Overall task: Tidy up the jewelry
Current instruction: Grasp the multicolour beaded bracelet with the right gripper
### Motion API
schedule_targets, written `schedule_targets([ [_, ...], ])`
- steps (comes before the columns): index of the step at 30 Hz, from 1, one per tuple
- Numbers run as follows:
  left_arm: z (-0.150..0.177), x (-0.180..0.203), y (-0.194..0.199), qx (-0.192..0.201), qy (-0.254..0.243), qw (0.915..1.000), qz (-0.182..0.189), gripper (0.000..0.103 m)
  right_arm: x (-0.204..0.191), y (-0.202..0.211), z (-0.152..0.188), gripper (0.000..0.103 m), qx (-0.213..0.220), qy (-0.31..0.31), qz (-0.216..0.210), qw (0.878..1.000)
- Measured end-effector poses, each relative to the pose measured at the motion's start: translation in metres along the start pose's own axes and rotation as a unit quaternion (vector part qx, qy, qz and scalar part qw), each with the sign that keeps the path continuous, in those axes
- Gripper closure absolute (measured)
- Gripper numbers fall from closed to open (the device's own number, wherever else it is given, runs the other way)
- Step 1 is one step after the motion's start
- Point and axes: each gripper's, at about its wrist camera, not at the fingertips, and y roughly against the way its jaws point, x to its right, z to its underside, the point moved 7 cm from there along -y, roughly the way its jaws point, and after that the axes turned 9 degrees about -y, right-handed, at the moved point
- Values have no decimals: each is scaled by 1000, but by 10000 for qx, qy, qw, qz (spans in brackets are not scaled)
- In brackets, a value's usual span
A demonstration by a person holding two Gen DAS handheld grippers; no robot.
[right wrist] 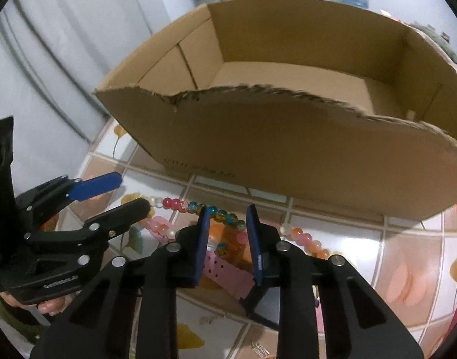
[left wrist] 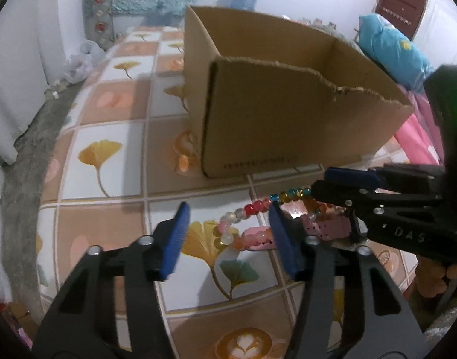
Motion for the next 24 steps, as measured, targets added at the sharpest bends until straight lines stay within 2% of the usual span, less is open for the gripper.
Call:
schedule_targets([
  [6, 4, 0, -17, -429, -169, 9988, -143, 74, -5, -17, -1, 78, -235, 412, 146, 9988],
  [12, 0, 2, -24, -524, -388, 9972, -360, 75, -8, -27, -1, 83, -248, 753, 281, 9965],
  [14, 0, 3, -25, -501, -436, 9969, -411, 77, -9, -28, -1, 88, -223, 831, 317, 9958],
  [15, -1, 3, -25, -476, -456, 9969, -427, 84, -9, -28, 0, 93, -235, 825, 245, 9960],
  [16, -1, 5, -25, -457, -482, 9968, -452, 94, -11, -29, 1, 93, -221, 783, 173, 9965],
  [21, -4, 8, -18, -313, -423, 9980, -363, 94, -9, -14, 0, 93, 3, 580, -26, 9983],
  [24, -9, 10, -2, -92, -422, 9986, -298, 94, -10, 4, -1, 93, 217, 544, -102, 9982],
])
